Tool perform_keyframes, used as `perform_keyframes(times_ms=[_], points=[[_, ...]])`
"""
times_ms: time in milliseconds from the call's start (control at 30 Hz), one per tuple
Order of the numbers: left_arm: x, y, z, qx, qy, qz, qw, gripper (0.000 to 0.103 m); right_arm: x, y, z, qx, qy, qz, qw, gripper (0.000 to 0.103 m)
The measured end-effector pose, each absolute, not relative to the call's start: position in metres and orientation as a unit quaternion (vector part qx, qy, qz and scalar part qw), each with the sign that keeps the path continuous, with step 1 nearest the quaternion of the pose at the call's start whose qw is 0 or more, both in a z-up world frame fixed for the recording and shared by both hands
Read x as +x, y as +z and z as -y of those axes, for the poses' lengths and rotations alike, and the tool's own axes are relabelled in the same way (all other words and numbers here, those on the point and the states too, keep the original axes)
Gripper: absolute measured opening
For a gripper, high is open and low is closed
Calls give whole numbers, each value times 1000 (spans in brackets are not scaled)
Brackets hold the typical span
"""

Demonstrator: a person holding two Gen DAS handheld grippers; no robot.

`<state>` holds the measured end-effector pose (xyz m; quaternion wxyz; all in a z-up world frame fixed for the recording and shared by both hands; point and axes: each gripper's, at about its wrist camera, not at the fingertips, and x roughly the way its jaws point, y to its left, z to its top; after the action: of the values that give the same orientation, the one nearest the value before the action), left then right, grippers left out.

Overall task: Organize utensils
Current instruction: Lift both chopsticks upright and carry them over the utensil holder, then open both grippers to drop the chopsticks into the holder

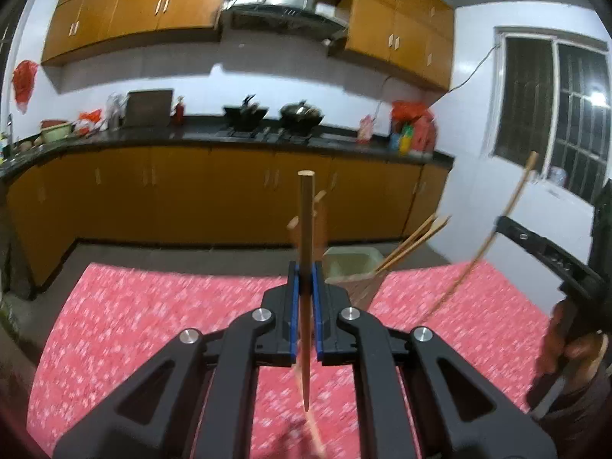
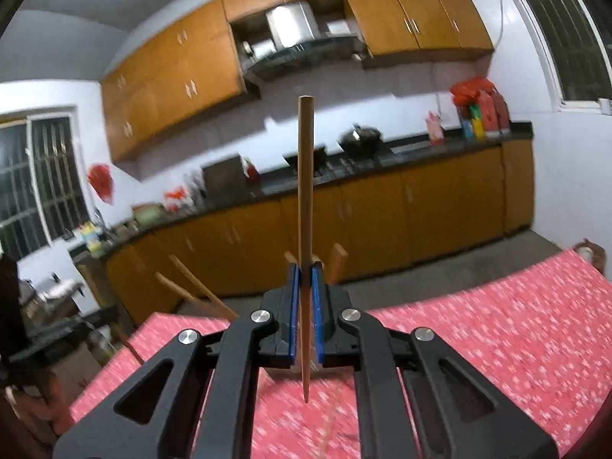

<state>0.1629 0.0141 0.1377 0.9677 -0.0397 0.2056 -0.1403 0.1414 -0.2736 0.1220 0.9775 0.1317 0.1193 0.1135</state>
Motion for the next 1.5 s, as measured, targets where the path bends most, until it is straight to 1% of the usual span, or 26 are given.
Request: perform_keyframes(times_ms=[133, 267, 433, 567, 833, 1033, 1067, 1133, 1167, 1200, 1367, 1500], points=[[172, 164, 3, -46, -144, -163, 975, 7, 146, 145, 258, 131, 124, -68, 981, 7], [190, 185, 18, -59, -130, -118, 983, 7, 163, 153, 246, 121, 115, -39, 985, 7], [216, 197, 27, -73, -94, -77, 990, 7, 189, 146, 234, 108, 94, -36, 989, 7], [232, 189, 35, -72, -65, -57, 994, 7, 208, 132, 228, 98, 88, -52, 990, 7], [252, 162, 44, -78, -70, -65, 992, 7, 221, 112, 215, 74, 91, -76, 990, 7], [266, 147, 38, -91, -88, -105, 986, 8, 228, 103, 214, 78, 104, -108, 986, 8], [266, 146, 36, -93, -87, -107, 986, 9, 227, 102, 216, 83, 108, -112, 984, 9], [264, 147, 32, -95, -87, -110, 986, 11, 226, 104, 217, 83, 110, -113, 984, 21], [262, 148, 30, -95, -86, -110, 986, 12, 223, 106, 217, 82, 109, -110, 984, 30], [260, 149, 28, -95, -86, -108, 986, 13, 220, 108, 218, 80, 109, -106, 985, 32], [240, 158, 17, -102, -83, -96, 987, 19, 206, 121, 221, 77, 110, -97, 986, 32], [218, 162, 6, -101, -80, -90, 988, 22, 190, 129, 231, 77, 103, -88, 988, 32]])
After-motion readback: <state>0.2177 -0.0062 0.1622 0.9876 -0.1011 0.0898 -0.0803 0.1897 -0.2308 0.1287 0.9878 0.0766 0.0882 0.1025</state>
